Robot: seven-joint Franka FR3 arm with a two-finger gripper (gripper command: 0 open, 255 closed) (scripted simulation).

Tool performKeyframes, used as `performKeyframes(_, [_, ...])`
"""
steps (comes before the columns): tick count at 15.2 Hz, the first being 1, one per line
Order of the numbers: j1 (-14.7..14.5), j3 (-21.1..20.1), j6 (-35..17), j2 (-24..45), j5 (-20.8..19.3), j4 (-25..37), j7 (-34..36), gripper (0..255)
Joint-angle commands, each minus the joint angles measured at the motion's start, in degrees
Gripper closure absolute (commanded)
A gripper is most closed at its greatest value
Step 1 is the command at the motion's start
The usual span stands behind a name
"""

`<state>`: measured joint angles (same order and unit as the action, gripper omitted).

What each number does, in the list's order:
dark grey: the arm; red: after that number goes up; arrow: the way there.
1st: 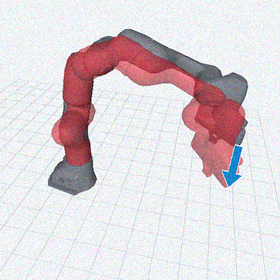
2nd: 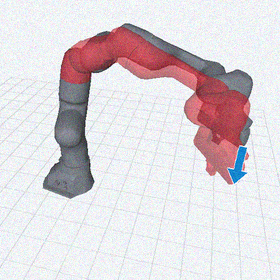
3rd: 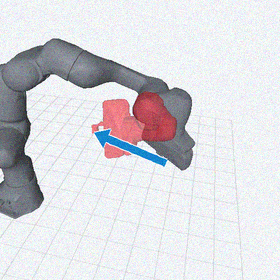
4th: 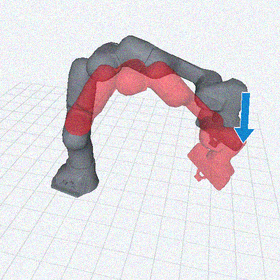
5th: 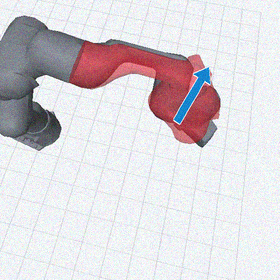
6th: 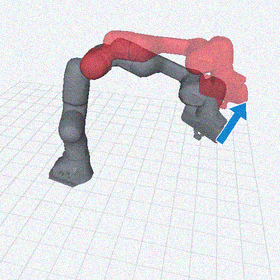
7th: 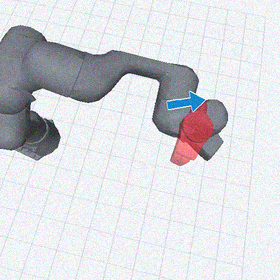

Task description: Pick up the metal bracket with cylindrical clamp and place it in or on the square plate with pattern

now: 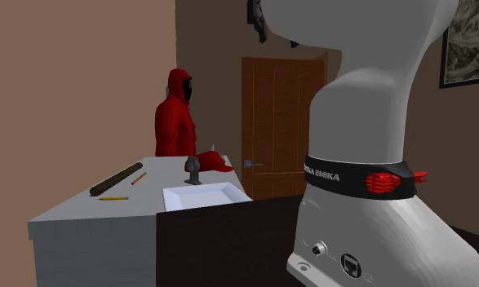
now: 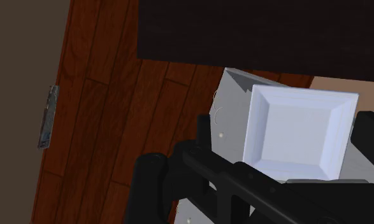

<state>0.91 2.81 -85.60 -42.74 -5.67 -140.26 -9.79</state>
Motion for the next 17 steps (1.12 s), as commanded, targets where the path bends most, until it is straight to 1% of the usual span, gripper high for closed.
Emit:
performKeyframes(1, [0.00,0.00,0.00,0.00,0.00,0.00,0.00,0])
performKeyframes(5, [-1.31,0.01,-8.35,6.08,0.68,-1.40,-0.68,0])
performKeyframes(9, [-2.61,-0.10,-16.39,13.11,1.41,-1.53,-1.51,0])
performKeyframes(17, [-5.04,-0.81,-30.56,29.02,3.12,2.00,-3.57,0])
